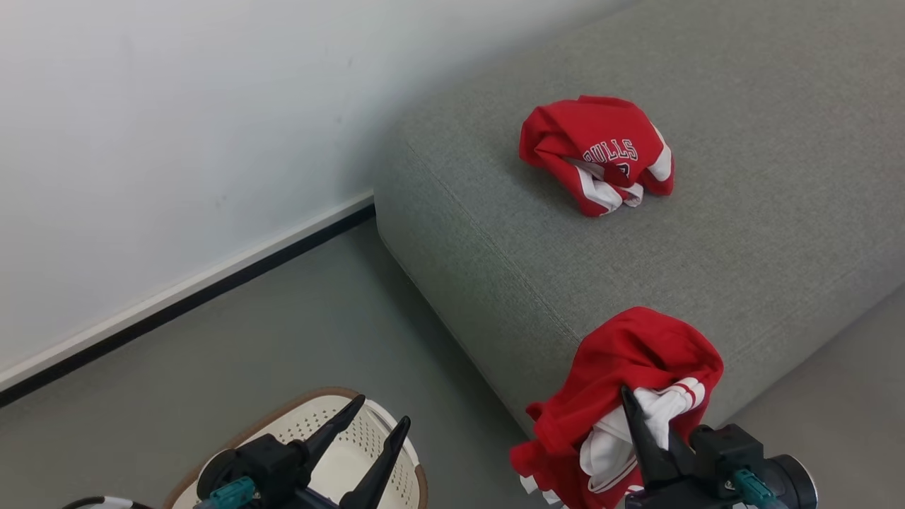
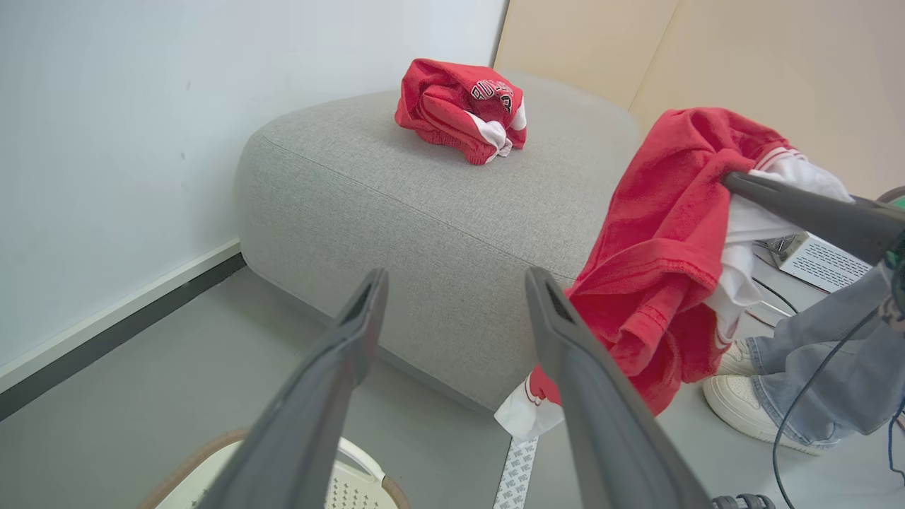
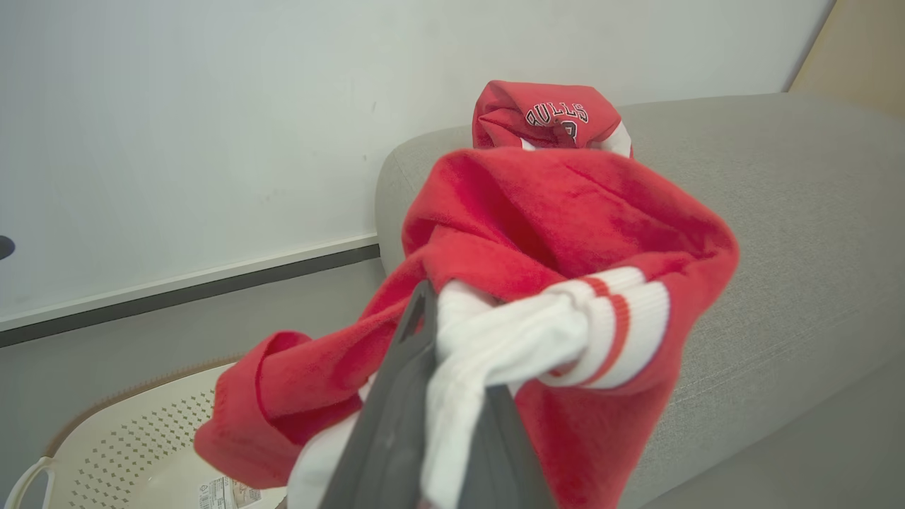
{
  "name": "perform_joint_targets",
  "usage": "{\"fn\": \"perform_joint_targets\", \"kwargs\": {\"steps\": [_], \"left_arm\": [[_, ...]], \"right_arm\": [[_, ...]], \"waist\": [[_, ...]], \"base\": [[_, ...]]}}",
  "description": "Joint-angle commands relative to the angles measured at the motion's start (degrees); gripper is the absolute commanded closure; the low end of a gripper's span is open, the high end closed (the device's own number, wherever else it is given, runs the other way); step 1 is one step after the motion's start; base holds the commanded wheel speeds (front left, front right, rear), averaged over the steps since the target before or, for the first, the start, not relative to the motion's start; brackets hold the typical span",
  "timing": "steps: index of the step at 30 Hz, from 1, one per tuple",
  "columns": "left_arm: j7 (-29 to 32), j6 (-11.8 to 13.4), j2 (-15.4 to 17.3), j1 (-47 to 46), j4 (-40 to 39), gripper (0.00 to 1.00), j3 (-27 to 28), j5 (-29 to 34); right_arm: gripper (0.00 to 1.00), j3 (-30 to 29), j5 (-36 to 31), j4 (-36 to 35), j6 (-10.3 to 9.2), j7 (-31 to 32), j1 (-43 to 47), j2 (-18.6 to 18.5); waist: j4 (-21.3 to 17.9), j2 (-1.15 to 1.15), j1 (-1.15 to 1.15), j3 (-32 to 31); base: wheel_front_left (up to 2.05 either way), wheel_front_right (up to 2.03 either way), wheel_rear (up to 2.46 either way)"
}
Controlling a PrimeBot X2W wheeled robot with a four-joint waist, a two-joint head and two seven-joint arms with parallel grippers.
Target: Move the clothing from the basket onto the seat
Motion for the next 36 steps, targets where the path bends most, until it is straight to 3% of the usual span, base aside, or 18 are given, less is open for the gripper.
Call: {"fn": "perform_joint_targets", "kwargs": {"steps": [1, 11, 15, 19, 20, 23, 28, 36], "left_arm": [[0.18, -0.45, 0.12, -0.8, 0.62, 0.0, -0.46, 0.3], [2.02, -0.97, 0.49, -2.78, -0.4, 0.0, -1.18, 0.16], [3.51, -0.23, 1.8, -2.4, -2.36, 0.0, -1.13, 0.36], [5.67, 0.75, 3.97, -1.9, -5.97, 0.0, -1.15, 1.47], [7.36, 0.73, 4.95, -2.87, -8.46, 0.0, -1.89, 2.41], [10.18, -0.68, 5.69, -6.01, -12.04, 0.0, -3.36, 3.76], [13.3, -1.96, 4.63, -10.95, -16.52, 0.0, -5.37, 5.85], [14.05, -2.79, 1.41, -14.18, -19.83, 0.0, -9.02, 7.31]], "right_arm": [[1.0, 0.19, 0.58, -0.45, -0.04, -0.61, 0.03, 0.21], [1.0, 4.59, -3.44, 2.17, -0.04, 0.26, -8.1, -1.34], [1.0, 6.2, 0.99, 3.88, -0.04, 1.19, -17.13, -3.13], [1.0, 6.19, 6.23, 5.6, -0.04, 2.78, -30.27, -7.25], [1.0, 4.66, 8.7, 7.38, -0.04, 3.48, -37.26, -10.16], [1.0, 0.86, 11.46, 10.54, -0.04, 4.72, -47.2, -14.87], [1.0, -5.2, 14.44, 18.14, -0.05, 6.03, -62.75, -21.62], [1.0, -16.92, 12.52, 30.82, -0.04, 6.81, -77.67, -31.19]], "waist": [[-1.37, -0.01, 0.0, 2.09], [-1.66, -0.01, 0.0, 5.71], [-1.83, -0.01, 0.0, 8.51], [-2.07, -0.01, 0.0, 12.53], [-1.05, -0.01, 0.0, 15.24], [2.03, -0.01, 0.0, 19.49], [5.61, -0.01, 0.0, 26.41], [10.7, -0.01, 0.0, 34.34]], "base": [[0.0, 0.0, 0.0], [0.0, 0.0, 0.0], [0.0, 0.0, 0.0], [0.0, 0.0, 0.0], [0.0, 0.0, 0.0], [0.0, 0.0, 0.0], [0.0, 0.0, 0.0], [0.0, 0.0, 0.0]]}}
